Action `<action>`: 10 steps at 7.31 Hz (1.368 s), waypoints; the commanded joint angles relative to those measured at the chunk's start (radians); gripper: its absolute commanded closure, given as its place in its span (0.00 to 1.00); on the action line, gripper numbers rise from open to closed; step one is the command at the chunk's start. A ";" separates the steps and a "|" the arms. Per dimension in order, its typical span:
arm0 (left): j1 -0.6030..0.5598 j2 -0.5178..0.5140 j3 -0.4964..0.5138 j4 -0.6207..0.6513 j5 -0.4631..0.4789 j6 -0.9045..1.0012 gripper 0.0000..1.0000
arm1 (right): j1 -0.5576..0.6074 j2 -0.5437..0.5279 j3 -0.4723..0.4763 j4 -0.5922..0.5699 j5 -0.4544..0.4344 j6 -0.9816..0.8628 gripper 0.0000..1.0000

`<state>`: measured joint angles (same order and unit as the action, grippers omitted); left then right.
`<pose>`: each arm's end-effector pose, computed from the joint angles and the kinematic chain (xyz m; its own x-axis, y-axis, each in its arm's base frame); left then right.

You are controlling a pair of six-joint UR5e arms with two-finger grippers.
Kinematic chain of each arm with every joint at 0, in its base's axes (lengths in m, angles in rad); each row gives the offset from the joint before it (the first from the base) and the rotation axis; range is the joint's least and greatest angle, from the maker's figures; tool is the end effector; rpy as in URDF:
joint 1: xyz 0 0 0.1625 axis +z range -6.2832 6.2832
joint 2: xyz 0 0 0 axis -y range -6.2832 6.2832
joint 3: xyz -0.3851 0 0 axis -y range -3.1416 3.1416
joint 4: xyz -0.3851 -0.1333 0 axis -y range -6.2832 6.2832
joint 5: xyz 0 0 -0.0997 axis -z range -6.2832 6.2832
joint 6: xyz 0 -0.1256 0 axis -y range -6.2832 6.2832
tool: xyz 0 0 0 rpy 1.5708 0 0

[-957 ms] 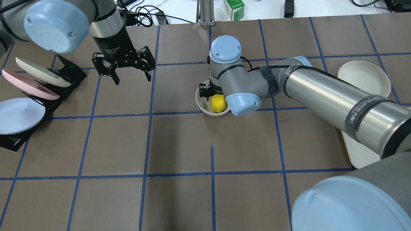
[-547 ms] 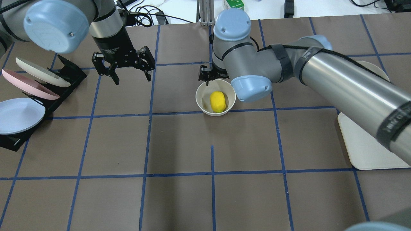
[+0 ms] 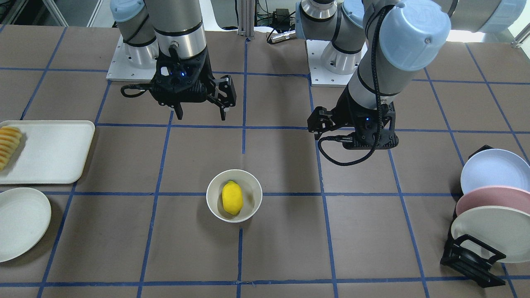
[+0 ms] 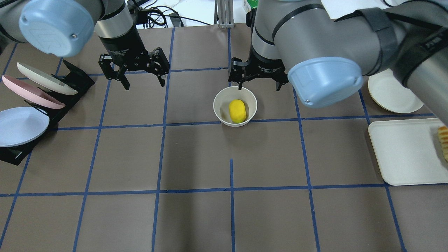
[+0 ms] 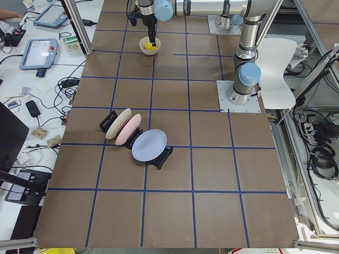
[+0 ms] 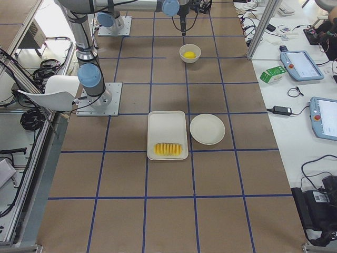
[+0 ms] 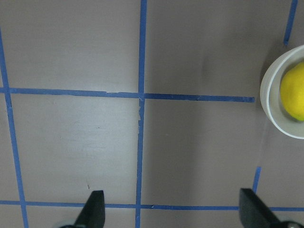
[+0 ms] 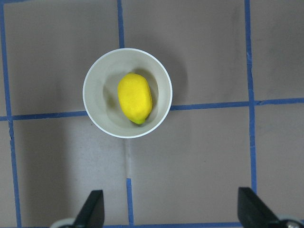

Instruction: Place bowl and put lemon in it

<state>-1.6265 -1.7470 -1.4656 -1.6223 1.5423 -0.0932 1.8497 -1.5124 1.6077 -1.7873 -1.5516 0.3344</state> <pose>-0.1665 -0.5268 0.3775 -0.9990 -0.0403 0.0168 -0.0379 0.9915 0.1243 0.2736 -0.4625 0.3977 -0.9970 0.0511 -0.0577 0.0571 0.9925 -0.1080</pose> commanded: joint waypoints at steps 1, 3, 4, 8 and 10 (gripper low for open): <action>0.010 0.058 -0.025 0.022 -0.001 0.007 0.00 | -0.042 -0.022 -0.003 0.052 -0.004 -0.017 0.00; 0.055 0.067 -0.025 0.035 0.005 0.096 0.00 | -0.163 -0.035 -0.040 0.101 -0.004 -0.117 0.00; 0.086 0.067 -0.028 0.050 0.007 0.098 0.00 | -0.223 -0.044 -0.060 0.155 -0.014 -0.249 0.00; 0.097 0.093 -0.027 0.035 0.053 0.096 0.00 | -0.256 -0.060 -0.058 0.164 0.002 -0.265 0.00; 0.097 0.100 -0.036 0.033 0.053 0.096 0.00 | -0.254 -0.060 -0.055 0.164 0.002 -0.261 0.00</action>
<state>-1.5296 -1.6514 -1.4959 -1.5891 1.5915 0.0031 1.5952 -1.5716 1.5498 -1.6232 -1.5497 0.0702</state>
